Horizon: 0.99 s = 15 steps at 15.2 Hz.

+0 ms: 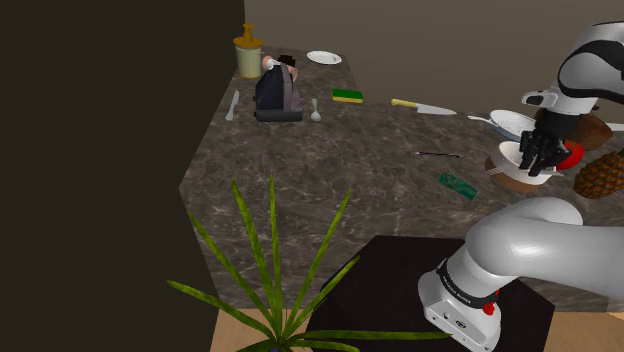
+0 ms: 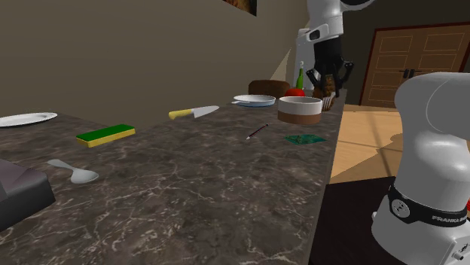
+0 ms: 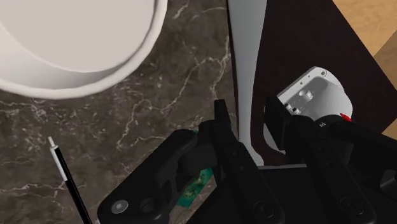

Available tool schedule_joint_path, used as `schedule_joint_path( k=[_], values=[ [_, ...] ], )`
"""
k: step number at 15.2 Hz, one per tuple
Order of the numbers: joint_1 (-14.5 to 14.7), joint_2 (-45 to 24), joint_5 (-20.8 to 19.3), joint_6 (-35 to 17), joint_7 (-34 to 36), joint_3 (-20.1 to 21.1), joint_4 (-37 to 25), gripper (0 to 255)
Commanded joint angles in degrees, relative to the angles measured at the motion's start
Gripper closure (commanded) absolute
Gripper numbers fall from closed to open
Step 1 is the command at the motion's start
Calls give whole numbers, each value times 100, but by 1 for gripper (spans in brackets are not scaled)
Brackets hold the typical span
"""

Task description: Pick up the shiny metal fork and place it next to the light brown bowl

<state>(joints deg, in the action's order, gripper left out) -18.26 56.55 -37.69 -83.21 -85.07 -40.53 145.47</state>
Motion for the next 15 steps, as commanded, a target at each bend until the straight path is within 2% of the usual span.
schedule_joint_path(
  k=[1, 15],
  values=[
    [-14, 1, -80, -139, 25, -97, 131, 255],
    [-75, -144, -692, -1124, 229, -841, 940, 255]
  ],
)
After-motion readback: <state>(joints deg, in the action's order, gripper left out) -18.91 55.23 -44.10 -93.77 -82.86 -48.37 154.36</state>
